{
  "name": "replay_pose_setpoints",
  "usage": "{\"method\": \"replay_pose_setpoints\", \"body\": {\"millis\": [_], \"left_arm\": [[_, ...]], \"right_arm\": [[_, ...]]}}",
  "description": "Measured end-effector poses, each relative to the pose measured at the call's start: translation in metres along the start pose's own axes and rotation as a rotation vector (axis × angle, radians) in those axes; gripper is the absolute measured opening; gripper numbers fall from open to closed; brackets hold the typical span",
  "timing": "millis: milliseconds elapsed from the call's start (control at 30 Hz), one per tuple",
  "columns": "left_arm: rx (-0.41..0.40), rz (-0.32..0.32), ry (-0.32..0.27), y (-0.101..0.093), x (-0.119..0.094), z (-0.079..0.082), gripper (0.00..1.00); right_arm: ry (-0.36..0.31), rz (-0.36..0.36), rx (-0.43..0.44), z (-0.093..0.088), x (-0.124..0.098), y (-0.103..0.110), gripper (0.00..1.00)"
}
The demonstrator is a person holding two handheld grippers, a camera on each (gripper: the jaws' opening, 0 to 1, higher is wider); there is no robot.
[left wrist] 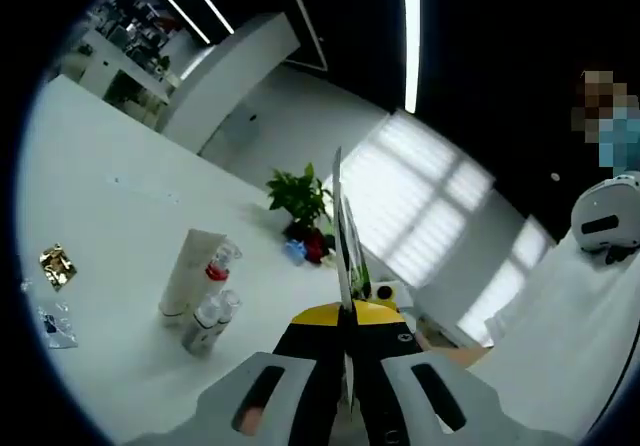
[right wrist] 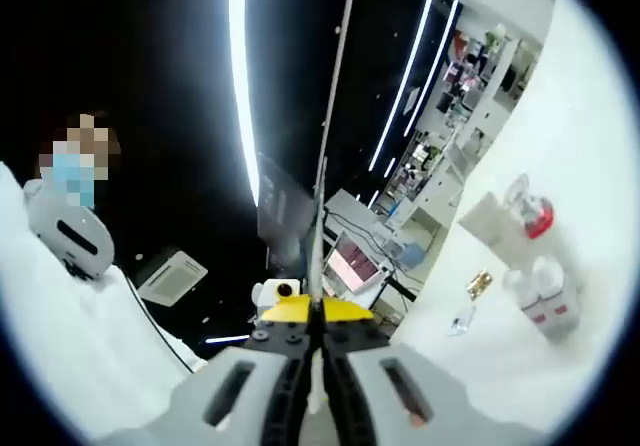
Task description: Arrange the skincare products in the storage area until every visible bottle or jar stands upright without overlapping.
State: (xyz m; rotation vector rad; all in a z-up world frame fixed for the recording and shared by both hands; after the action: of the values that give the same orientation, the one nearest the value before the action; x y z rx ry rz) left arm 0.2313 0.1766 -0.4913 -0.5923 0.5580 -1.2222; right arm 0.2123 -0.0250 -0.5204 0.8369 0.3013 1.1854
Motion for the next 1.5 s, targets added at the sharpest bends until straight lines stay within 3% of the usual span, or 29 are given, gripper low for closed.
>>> {"method": "replay_pose_setpoints", "body": {"millis": [200, 367, 567, 633, 833, 1200, 1267, 1500], "left_arm": [[-0.043, -0.058, -0.049, -0.002, 0.001, 0.003, 0.00], [-0.057, -0.058, -0.052, -0.001, 0.002, 0.002, 0.00], [-0.031, -0.048, -0.083, -0.001, 0.002, 0.001, 0.00], [-0.017, -0.018, -0.091, 0.002, 0.002, -0.002, 0.02], [-0.060, -0.017, -0.044, 0.003, 0.005, -0.024, 0.13], [-0.149, -0.026, -0.101, 0.001, -0.001, -0.034, 0.00], [-0.185, -0.031, -0.108, 0.000, -0.003, -0.035, 0.00], [-0.186, -0.032, -0.110, -0.005, -0.007, -0.035, 0.00]], "right_arm": [[-0.028, 0.067, 0.046, 0.003, 0.002, 0.007, 0.00], [-0.030, 0.086, 0.067, 0.003, 0.003, 0.009, 0.00], [-0.050, 0.056, 0.085, 0.002, 0.002, 0.004, 0.00], [-0.055, 0.049, 0.093, 0.001, 0.003, 0.003, 0.00], [-0.097, 0.037, 0.126, 0.001, 0.007, 0.002, 0.00], [-0.082, -0.034, 0.157, -0.006, 0.009, -0.005, 0.00], [-0.071, -0.062, 0.144, -0.008, 0.010, -0.007, 0.00], [-0.042, -0.103, 0.148, -0.015, 0.014, -0.010, 0.00]]}}
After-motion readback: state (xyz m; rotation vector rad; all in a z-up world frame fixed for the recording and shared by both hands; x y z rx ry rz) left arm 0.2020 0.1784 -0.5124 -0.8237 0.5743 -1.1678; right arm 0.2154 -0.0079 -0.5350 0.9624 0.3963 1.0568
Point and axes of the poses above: the point that each gripper's makers call its tool centre point, and the gripper's own axes: x roughly forward along the fingers, y roughly to its left, z roughly out of its top, the point moved 9 cm from there along -x, roughly backward along the fingers, and after that the axes turned 9 degrees about y, right-handed, at the moved point
